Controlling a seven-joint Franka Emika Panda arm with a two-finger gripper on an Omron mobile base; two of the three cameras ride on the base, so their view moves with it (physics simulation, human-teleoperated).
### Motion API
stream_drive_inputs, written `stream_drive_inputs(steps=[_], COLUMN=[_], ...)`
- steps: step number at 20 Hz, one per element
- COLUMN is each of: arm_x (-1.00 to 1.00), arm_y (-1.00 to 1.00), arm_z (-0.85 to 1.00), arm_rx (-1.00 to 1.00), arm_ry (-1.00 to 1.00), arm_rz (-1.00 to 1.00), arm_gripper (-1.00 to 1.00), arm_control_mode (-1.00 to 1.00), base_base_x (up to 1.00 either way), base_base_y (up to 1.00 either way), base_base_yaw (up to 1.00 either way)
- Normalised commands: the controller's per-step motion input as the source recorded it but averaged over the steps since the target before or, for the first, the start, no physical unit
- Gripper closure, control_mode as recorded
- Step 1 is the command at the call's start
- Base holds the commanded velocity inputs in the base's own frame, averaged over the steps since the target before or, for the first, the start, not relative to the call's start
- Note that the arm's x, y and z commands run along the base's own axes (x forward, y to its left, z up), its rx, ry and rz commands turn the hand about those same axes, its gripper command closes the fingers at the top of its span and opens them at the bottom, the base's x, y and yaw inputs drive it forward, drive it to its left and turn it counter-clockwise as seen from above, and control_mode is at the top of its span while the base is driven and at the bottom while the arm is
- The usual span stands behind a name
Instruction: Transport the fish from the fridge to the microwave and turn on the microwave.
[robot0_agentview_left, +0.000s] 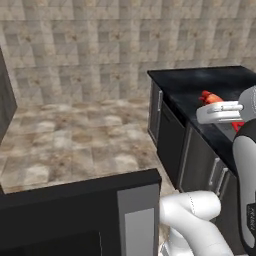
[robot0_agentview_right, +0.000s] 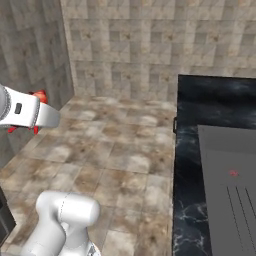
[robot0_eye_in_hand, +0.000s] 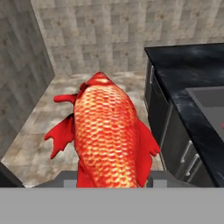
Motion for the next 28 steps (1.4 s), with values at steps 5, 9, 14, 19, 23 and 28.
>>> stream_drive_inputs(steps=[5, 9, 14, 19, 23, 28], arm_x=[0.00, 0.00, 0.00, 0.00, 0.00, 0.00], arm_y=[0.00, 0.00, 0.00, 0.00, 0.00, 0.00], arm_z=[0.00, 0.00, 0.00, 0.00, 0.00, 0.00], arm_rx=[0.00, 0.00, 0.00, 0.00, 0.00, 0.00], arm_ry=[0.00, 0.00, 0.00, 0.00, 0.00, 0.00], arm_rz=[0.00, 0.00, 0.00, 0.00, 0.00, 0.00], arm_gripper=[1.00, 1.00, 1.00, 1.00, 1.00, 1.00], arm_control_mode=[1.00, 1.00, 1.00, 1.00, 1.00, 1.00], base_base_x=[0.42, 0.29, 0.17, 0.16, 0.20, 0.25], base_base_y=[-0.03, -0.04, 0.00, 0.00, 0.00, 0.00], base_base_yaw=[0.06, 0.10, 0.15, 0.21, 0.21, 0.20])
